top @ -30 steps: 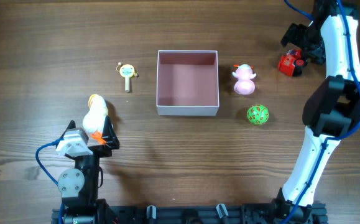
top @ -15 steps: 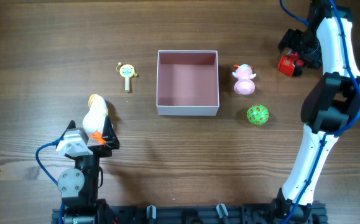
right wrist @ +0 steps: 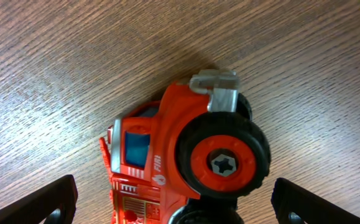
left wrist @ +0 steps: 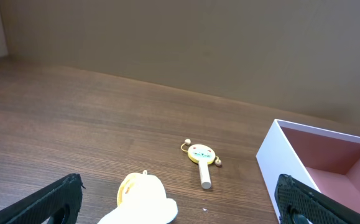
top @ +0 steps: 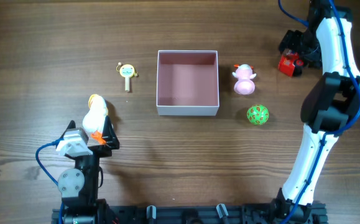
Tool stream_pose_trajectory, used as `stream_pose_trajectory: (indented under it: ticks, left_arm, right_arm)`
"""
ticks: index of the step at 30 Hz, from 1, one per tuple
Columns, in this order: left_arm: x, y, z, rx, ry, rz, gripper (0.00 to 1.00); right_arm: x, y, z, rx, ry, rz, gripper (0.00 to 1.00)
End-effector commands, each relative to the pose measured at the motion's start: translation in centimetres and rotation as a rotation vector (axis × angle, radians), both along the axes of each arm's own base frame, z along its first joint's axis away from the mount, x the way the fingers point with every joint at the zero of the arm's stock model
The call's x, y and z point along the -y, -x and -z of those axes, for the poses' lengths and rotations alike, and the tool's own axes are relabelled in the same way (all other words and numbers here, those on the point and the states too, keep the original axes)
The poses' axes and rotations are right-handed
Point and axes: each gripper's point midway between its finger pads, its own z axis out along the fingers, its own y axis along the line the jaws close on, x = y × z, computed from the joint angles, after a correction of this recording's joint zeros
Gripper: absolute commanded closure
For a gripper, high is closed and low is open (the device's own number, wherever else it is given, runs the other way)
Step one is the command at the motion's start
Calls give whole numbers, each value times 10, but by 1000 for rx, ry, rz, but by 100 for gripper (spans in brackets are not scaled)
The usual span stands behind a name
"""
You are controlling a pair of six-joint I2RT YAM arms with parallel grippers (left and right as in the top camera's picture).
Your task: Pack container
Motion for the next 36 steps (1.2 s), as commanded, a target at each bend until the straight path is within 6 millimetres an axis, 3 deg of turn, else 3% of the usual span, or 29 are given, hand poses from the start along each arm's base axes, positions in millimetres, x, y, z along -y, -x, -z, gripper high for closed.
stream_pose_trajectory:
  ticks: [1, 9, 33, 36]
  left_arm:
    - [0, 0, 1, 1, -21, -3, 0]
    - [0, 0, 1, 1, -21, -3, 0]
    - [0, 0, 1, 1, -21, -3, 0]
    - [0, 0, 1, 1, -21, -3, 0]
  right_arm:
    - [3, 1, 8, -16, 25, 8, 0]
    - [3, 0, 8, -14, 25, 15, 0]
    - [0, 6, 33, -58, 2, 8, 0]
    - [0, 6, 33, -59, 2, 8, 5]
